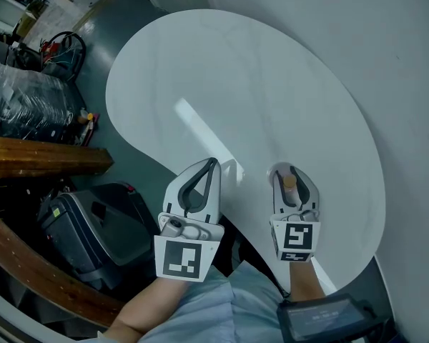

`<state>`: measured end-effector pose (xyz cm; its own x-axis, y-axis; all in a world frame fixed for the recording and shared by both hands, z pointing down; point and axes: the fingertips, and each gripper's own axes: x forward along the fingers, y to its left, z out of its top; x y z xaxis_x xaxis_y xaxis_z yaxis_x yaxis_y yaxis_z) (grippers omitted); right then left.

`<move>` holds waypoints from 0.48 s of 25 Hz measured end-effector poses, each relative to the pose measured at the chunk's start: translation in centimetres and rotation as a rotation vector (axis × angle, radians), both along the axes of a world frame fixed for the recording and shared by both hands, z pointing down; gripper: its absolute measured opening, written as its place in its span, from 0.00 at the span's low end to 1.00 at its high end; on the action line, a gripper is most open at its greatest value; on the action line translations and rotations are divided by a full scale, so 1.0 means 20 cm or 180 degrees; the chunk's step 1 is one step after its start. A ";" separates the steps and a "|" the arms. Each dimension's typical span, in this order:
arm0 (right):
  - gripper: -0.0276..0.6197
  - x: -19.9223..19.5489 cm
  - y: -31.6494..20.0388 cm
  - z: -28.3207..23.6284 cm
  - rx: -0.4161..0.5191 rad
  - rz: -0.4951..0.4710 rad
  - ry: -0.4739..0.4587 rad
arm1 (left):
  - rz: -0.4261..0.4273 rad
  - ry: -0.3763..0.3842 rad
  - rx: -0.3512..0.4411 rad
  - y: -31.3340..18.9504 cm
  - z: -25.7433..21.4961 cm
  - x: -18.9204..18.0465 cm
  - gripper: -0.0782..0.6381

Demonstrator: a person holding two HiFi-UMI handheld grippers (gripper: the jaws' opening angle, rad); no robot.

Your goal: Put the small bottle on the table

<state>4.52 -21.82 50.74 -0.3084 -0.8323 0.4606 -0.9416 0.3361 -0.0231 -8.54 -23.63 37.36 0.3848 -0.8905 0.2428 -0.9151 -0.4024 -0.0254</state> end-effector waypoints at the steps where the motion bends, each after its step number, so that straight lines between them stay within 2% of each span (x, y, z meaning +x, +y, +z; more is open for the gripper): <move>1: 0.24 0.00 0.00 0.00 -0.0005 -0.0004 0.0011 | -0.0006 -0.0003 0.0012 0.01 -0.01 -0.01 0.11; 4: 0.24 0.00 -0.01 -0.01 0.0001 -0.0031 0.0061 | -0.0027 0.0009 0.0055 0.02 -0.03 -0.02 0.11; 8: 0.30 -0.02 -0.02 -0.04 0.0063 -0.0116 0.0121 | -0.0049 0.0033 0.0122 0.04 -0.07 -0.04 0.11; 12: 0.32 -0.02 -0.04 -0.09 0.0162 -0.0128 0.0133 | -0.0071 0.0052 0.0201 0.05 -0.11 -0.05 0.11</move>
